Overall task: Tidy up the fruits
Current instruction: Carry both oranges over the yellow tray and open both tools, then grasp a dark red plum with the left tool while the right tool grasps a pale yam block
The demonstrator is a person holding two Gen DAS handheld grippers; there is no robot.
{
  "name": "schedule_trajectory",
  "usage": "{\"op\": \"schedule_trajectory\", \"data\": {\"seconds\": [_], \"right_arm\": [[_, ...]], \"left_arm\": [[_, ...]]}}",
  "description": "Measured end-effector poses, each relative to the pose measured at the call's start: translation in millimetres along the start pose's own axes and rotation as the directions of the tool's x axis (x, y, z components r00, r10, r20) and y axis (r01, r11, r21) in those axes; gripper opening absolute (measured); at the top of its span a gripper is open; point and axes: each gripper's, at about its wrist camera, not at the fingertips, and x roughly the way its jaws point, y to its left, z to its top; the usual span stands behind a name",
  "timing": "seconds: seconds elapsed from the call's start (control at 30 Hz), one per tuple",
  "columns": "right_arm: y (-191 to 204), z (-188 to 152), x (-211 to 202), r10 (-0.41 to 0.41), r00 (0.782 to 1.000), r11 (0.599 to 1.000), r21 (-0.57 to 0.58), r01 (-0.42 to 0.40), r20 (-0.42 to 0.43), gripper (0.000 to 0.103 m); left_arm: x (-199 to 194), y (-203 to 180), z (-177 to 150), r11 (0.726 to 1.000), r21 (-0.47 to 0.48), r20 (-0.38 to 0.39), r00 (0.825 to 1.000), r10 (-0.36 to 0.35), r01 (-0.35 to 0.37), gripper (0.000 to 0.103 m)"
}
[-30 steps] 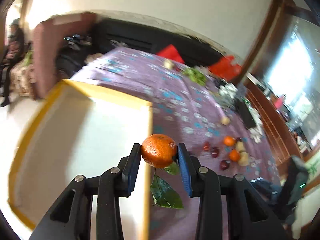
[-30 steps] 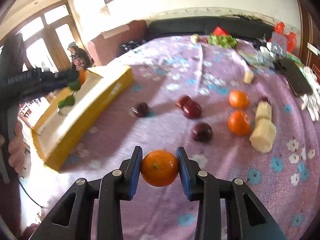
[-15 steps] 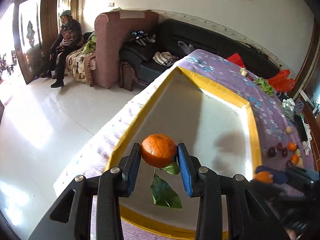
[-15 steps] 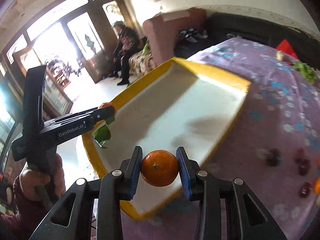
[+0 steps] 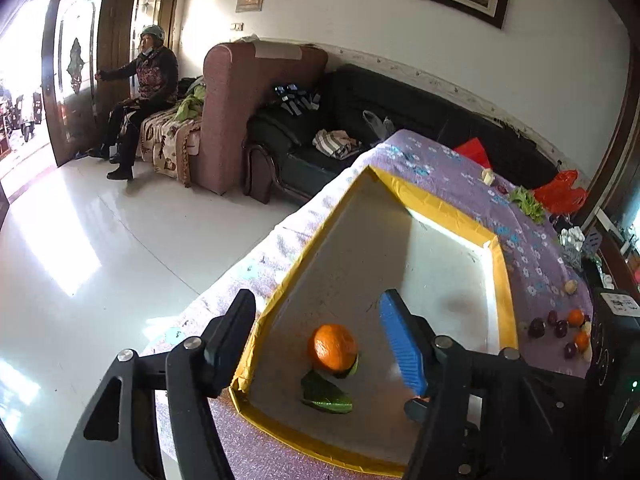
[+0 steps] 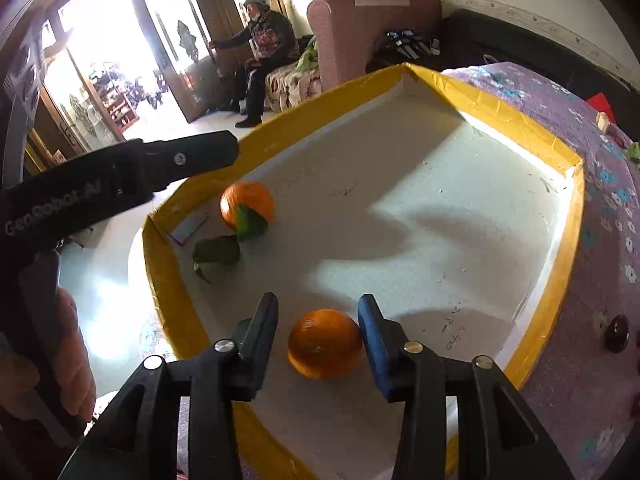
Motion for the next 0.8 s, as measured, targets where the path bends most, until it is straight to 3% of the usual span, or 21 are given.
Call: {"op": "schedule_trajectory", "data": {"seconds": [0.1, 0.13, 0.17, 0.23, 0.27, 0.33, 0.43, 0.53, 0.63, 0.73, 0.8], "right_arm": [[-6.7, -0.2, -24.9, 0.002, 0.998, 0.999, 0.034, -0.004, 0.063, 0.059], [-9.3, -1.2, -31.8, 0.000, 0.997, 0.999, 0.042, -0.003, 0.080, 0.059], [-12.5, -2.9, -42.0, -0.007, 0.995, 0.999, 0.052, 0.001, 0.103, 0.059], [-26.1, -8.2, -66.1, -0.032, 0.987, 0.997, 0.080, 0.020, 0.156, 0.065], [-34.0, -12.0, -78.4, -0.048, 0.982, 0.995, 0.100, 0.030, 0.183, 0.068], [-53.9, -19.0, -99.0, -0.088, 0.970, 0.987, 0.149, 0.054, 0.228, 0.074], [-90.1, -38.5, -138.9, -0.184, 0.942, 0.963, 0.243, 0.116, 0.280, 0.074], [-144.1, -65.2, -181.9, -0.326, 0.898, 0.908, 0.361, 0.212, 0.294, 0.075], [-205.2, -98.7, -220.2, -0.447, 0.864, 0.824, 0.484, 0.295, 0.234, 0.075], [-257.8, -132.4, -240.9, -0.482, 0.862, 0.744, 0.593, 0.308, 0.157, 0.069], [-279.1, -147.0, -242.4, -0.489, 0.863, 0.715, 0.625, 0.313, 0.127, 0.067]], "left_arm": [[-33.2, -5.6, 8.0, 1.000, -0.005, 0.134, 0.991, 0.001, 0.000, 0.086], [-50.1, -9.7, 9.2, 1.000, -0.006, 0.211, 0.977, 0.010, -0.009, 0.098], [-60.5, -10.1, 10.8, 1.000, -0.006, 0.259, 0.966, 0.004, -0.002, 0.103], [-81.5, -19.0, 12.8, 0.999, 0.000, 0.351, 0.936, -0.034, 0.036, 0.103], [-87.3, -26.6, 14.0, 0.999, 0.013, 0.364, 0.930, -0.049, 0.048, 0.103], [-88.7, -44.5, 15.4, 0.999, 0.044, 0.336, 0.941, -0.039, 0.026, 0.103], [-83.2, -75.7, 11.7, 0.993, 0.106, 0.297, 0.952, -0.075, 0.045, 0.103], [-78.6, -108.0, 1.3, 0.978, 0.177, 0.262, 0.953, -0.154, 0.109, 0.103], [-65.2, -145.5, -11.9, 0.951, 0.248, 0.180, 0.956, -0.231, 0.183, 0.103], [-47.2, -176.5, -22.2, 0.929, 0.291, 0.092, 0.960, -0.263, 0.226, 0.103], [-36.8, -193.7, -28.4, 0.910, 0.317, 0.041, 0.955, -0.293, 0.266, 0.103]]}}
